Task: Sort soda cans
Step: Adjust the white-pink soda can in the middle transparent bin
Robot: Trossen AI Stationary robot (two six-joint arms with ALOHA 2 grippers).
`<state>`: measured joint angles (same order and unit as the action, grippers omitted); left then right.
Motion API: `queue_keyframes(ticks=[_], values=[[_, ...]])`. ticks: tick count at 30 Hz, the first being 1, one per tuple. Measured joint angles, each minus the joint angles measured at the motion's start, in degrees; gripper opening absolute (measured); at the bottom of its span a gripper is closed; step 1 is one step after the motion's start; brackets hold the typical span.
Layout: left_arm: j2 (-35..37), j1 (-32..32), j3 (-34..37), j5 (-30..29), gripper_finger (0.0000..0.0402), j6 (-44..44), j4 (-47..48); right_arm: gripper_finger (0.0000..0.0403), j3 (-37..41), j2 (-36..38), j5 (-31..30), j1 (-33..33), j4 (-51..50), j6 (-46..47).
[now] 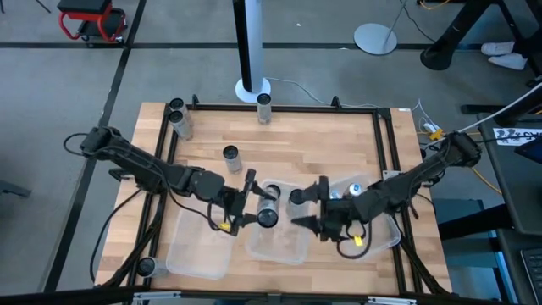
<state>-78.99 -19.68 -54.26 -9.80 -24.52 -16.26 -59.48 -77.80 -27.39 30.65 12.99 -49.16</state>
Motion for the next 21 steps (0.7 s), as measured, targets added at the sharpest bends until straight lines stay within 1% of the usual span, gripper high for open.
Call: queue_keyframes(ticks=[3, 5, 8, 11, 17, 19, 21], values=[[-0.4, -0.1, 0.0, -0.5, 0.0265, -1.3, -0.9, 0.0372, 0.1, -2.3, 4.5, -1.2, 4.6, 1.4], [-0.9, -0.1, 0.0, -0.8, 0.0265, -1.7, -2.4, 0.0372, 0.1, -3.3, 5.2, -1.8, 6.6, 2.2], [-1.8, 0.0, 0.0, -1.0, 0.0265, -1.8, -2.9, 0.0372, 0.1, -4.7, 8.1, -3.0, 10.4, 2.5], [-2.2, 0.3, 0.0, -1.4, 0.0265, 0.9, -2.4, 0.0372, 0.1, -5.6, 9.2, -2.9, 11.6, 1.9], [-2.2, 0.9, 0.0, -1.6, 0.0265, 10.5, 0.2, 0.0372, 0.1, -5.7, 10.5, -2.9, 8.9, -3.5], [-2.2, 1.5, 0.0, -1.6, 0.0265, 14.2, 2.4, 0.0372, -1.1, -5.7, 10.4, -2.9, 4.3, -4.9], [-2.2, 2.3, -0.2, -1.3, 0.0265, 17.2, 4.3, 0.0372, -3.1, -5.7, 8.9, -2.9, -2.1, -5.4]])
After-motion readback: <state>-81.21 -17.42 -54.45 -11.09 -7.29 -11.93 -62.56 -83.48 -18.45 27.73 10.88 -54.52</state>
